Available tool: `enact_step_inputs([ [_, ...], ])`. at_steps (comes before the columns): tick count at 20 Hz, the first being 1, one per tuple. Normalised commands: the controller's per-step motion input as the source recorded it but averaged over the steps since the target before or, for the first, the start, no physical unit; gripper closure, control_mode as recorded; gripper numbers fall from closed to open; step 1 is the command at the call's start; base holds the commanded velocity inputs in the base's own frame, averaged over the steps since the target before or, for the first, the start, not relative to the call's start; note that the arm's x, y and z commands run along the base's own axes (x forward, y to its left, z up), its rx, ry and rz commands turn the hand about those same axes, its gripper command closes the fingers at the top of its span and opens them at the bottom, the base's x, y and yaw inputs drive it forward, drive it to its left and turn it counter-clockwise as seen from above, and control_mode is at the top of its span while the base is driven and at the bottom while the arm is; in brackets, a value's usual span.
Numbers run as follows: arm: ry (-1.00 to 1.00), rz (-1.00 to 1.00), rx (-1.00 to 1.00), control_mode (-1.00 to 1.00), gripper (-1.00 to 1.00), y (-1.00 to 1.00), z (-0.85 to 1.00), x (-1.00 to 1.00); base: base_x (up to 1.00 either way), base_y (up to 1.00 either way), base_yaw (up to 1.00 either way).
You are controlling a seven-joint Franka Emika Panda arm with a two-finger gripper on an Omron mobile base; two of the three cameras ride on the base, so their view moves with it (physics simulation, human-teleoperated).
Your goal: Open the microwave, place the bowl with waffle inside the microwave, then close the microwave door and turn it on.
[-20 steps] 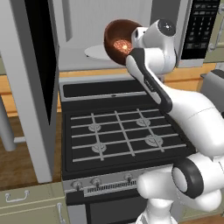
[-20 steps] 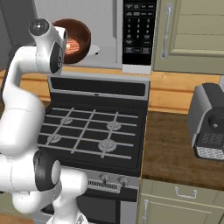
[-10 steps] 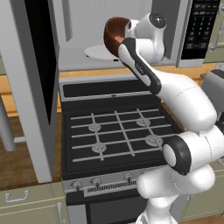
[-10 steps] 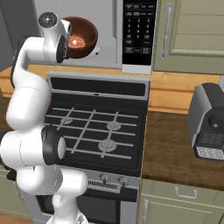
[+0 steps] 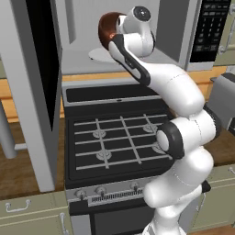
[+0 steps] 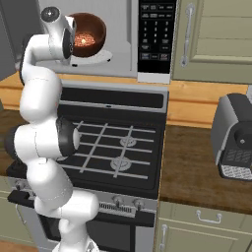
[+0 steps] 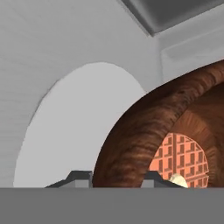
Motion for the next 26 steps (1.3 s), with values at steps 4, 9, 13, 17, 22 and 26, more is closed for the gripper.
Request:
enact_step_inputs([
  [4,0.0,0.05,-0.12,-1.0,1.0,0.12,-0.25,0.41,0.0,0.0,0.0],
  [9,0.0,0.03,-0.06,-1.0,1.0,0.0,-0.21,0.23,0.0,0.0,0.0],
  [13,0.01,0.0,0.0,-1.0,1.0,0.0,-0.01,0.0,0.0,0.0,0.0],
  [17,0.06,0.0,0.0,-1.0,-1.0,0.0,-0.01,0.0,0.0,0.0,0.0],
  [22,0.01,0.0,0.0,-1.0,-1.0,0.0,0.0,0.0,0.0,0.0,0.0],
  [26,-0.08,-0.01,0.0,-1.0,-1.0,0.0,0.0,-0.15,0.0,0.0,0.0],
])
